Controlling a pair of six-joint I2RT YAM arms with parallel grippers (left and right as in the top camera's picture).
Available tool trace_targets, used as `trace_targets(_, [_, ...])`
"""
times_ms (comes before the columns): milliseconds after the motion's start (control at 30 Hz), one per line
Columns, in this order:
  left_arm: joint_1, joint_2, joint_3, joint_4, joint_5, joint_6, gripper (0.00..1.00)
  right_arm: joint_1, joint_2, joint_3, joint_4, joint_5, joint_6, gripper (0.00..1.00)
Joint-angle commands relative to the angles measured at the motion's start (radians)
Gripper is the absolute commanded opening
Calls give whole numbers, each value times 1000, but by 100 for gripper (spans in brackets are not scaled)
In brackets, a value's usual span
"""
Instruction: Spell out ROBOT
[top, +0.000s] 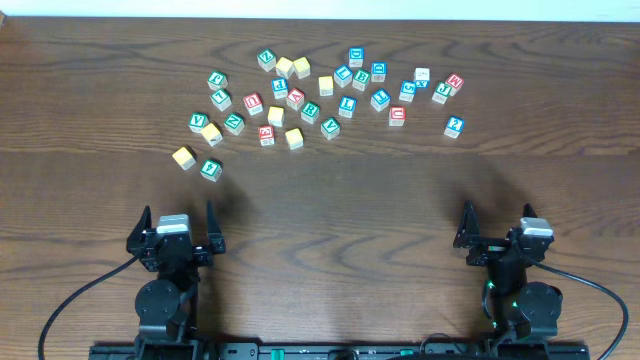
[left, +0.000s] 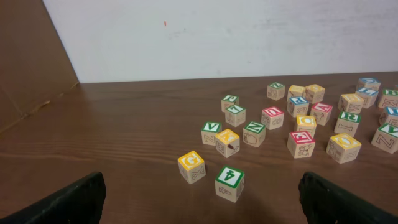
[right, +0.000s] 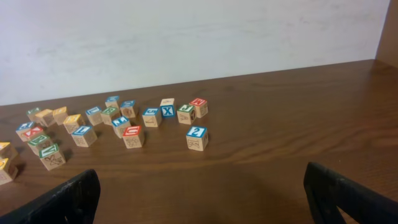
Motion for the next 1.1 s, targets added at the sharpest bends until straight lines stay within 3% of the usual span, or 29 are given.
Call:
trace_targets(0, [4,-6,-34,-11,-2,6,98,5,-5,-3,-2,1,-9,99])
trace_targets(233, [4,-6,-34,-6,-12,6,98,5,-5,-3,-2,1,-9,99])
trace_targets(500, [4,-6,-29,37,135,1,98,5,-5,-3,-2,1,-9,99])
trace_targets(667, [4,18,4,37,149,-37,98,5,-5,-3,-2,1,-9,99])
trace_targets(1067, [4,364,257,32,229,-50,98,5,-5,-3,-2,1,-9,99])
